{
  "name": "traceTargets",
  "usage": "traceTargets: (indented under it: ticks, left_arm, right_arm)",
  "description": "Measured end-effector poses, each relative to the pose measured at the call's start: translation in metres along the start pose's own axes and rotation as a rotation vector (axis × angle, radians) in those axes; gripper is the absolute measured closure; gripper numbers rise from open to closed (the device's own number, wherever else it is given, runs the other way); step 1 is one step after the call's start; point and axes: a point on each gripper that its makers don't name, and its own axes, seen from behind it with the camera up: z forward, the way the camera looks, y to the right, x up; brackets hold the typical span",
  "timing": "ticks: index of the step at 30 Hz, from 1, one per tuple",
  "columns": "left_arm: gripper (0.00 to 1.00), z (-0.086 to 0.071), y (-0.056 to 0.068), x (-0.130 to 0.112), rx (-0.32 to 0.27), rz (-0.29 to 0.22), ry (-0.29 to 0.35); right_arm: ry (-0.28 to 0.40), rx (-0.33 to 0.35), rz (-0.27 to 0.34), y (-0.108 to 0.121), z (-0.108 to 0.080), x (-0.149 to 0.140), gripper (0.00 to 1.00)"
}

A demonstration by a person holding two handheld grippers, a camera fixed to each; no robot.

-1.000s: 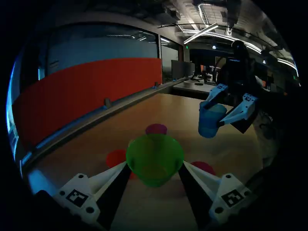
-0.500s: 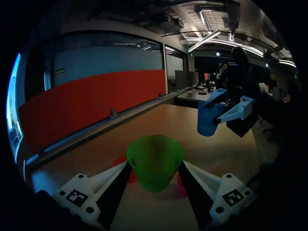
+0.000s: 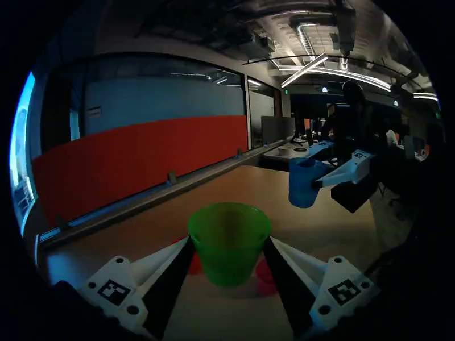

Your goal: Pour water

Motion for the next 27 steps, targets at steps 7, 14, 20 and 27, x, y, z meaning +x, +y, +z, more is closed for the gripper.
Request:
traceTargets:
  ticks: [7,14,20,27]
  left_arm:
    - [0.16,-0.006,0.004,0.003,-0.002,-0.016,0.017]
    - [0.16,-0.008,0.005,0.006,-0.001,-0.022,0.029]
    - [0.16,-0.009,0.006,0.008,-0.005,-0.026,0.038]
    - [0.16,-0.011,0.008,0.009,-0.003,-0.023,0.046]
  right_arm:
    - [0.045,-0.005,-0.014,0.000,0.001,0.008,0.10]
    - [0.097,-0.013,-0.017,0.001,0.003,0.022,0.10]
    - [0.121,-0.011,-0.023,0.002,0.008,0.028,0.10]
    - [0.137,-0.009,-0.039,0.002,0.010,0.035,0.10]
